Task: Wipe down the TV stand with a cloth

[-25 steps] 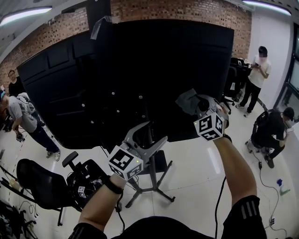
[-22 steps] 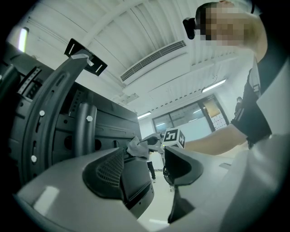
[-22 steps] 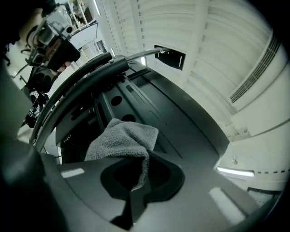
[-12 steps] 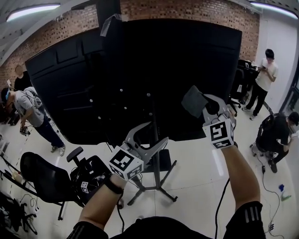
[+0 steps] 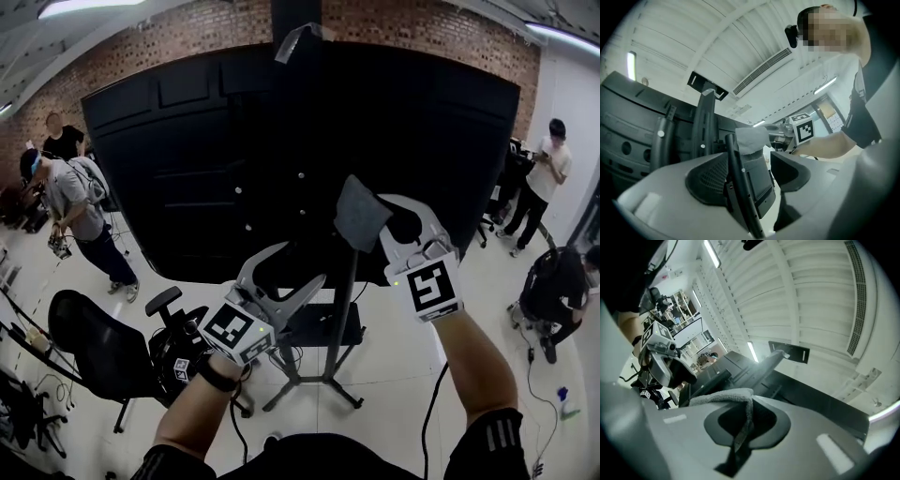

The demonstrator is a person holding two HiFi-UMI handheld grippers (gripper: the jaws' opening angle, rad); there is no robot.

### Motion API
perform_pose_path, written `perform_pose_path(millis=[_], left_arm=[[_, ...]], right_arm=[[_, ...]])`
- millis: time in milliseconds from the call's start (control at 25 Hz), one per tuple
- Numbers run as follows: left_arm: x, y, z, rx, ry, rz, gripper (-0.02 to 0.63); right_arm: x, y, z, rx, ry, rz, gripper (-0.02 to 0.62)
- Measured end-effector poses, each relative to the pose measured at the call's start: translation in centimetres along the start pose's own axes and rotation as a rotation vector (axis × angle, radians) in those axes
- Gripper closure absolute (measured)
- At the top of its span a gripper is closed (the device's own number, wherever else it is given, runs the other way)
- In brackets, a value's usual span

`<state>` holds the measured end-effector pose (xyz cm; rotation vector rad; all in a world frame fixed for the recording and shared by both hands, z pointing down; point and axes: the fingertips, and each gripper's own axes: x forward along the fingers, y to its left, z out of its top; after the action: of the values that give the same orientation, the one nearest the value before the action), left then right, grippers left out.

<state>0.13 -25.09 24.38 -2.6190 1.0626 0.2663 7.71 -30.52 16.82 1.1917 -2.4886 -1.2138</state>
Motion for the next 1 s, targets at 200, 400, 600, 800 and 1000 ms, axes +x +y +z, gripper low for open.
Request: perform_pose_path(millis=[200,400,600,800,1000], left_arm=[[-5.2,4.0,1.8,0.019,0.004,0.044,0.301],[-10.0,8.2,2.5,0.021,-0.011,0.088,0.301],[-14.0,11.0,1.9,0.017,0.003,0.090,0.301],[-17.0,14.4,1.1,-0.022,0.006,0.100,0.302],[-19.4,17.7,-0.3,-0.079,0.007,0.122,0.302]], right_arm=[[4.8,5.1,4.2,0.108,-0.057,0.064,0.586],[9.7,10.6,8.0,0.033,-0.042,0.109,0.586],[15.1,15.7,9.5,-0.294,0.069,0.077,0.586],[20.6,19.1,8.9,-0.580,0.184,0.095,0.586],[24.7,22.4,8.3,-0.879,0.285,0.118,0.586]])
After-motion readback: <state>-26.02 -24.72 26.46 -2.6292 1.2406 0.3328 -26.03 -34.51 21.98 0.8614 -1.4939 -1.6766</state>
